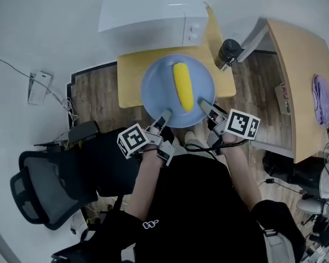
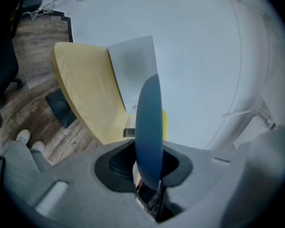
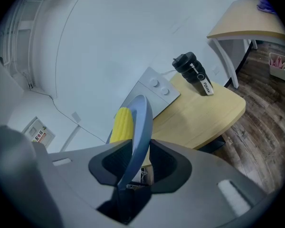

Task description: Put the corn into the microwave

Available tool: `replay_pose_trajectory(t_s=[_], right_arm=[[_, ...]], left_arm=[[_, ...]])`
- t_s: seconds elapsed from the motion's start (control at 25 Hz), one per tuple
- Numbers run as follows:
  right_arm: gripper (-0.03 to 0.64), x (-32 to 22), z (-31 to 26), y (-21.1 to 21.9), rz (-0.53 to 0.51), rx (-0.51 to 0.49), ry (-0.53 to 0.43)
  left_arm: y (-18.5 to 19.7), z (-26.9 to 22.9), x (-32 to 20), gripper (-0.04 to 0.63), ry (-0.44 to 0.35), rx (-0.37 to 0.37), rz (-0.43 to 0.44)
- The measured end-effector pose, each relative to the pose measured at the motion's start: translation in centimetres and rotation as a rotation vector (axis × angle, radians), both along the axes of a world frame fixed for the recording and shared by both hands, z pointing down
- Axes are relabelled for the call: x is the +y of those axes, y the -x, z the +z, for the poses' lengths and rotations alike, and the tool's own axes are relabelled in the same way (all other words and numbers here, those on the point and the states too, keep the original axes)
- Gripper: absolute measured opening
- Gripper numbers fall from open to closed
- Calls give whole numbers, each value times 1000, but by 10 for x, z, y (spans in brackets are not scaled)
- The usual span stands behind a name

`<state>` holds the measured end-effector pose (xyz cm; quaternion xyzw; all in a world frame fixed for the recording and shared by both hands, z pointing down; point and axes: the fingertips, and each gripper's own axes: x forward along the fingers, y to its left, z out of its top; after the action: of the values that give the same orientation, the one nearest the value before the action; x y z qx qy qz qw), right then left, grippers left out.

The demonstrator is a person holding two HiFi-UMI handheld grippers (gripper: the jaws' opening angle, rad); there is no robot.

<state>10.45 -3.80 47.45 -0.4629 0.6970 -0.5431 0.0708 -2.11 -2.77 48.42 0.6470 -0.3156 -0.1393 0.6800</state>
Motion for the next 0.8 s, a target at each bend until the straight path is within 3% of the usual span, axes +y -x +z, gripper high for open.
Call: replay_pose_trajectory(t_s=[0.28,0.4,0.56,0.68,0.8], right_arm=[[123,-18,-1,1,-41,-9,-5],[128,-21,-1,1,-58,-16,-13],[166,-29,-14,8,-108,21,-84],[209,-35,-24,2,-113,74,-145],[216,-41,-38,-4,-106,61,-204]], left_arm=[[1,-3,-15,81,-9,-19,-33],[1,-3,-18,81,-3,31,-54],[3,-15,-23,81,2,161,-111],[10,-19,-25,81,0,150,-124],[20,-22,-30,83,-8,138,-134]])
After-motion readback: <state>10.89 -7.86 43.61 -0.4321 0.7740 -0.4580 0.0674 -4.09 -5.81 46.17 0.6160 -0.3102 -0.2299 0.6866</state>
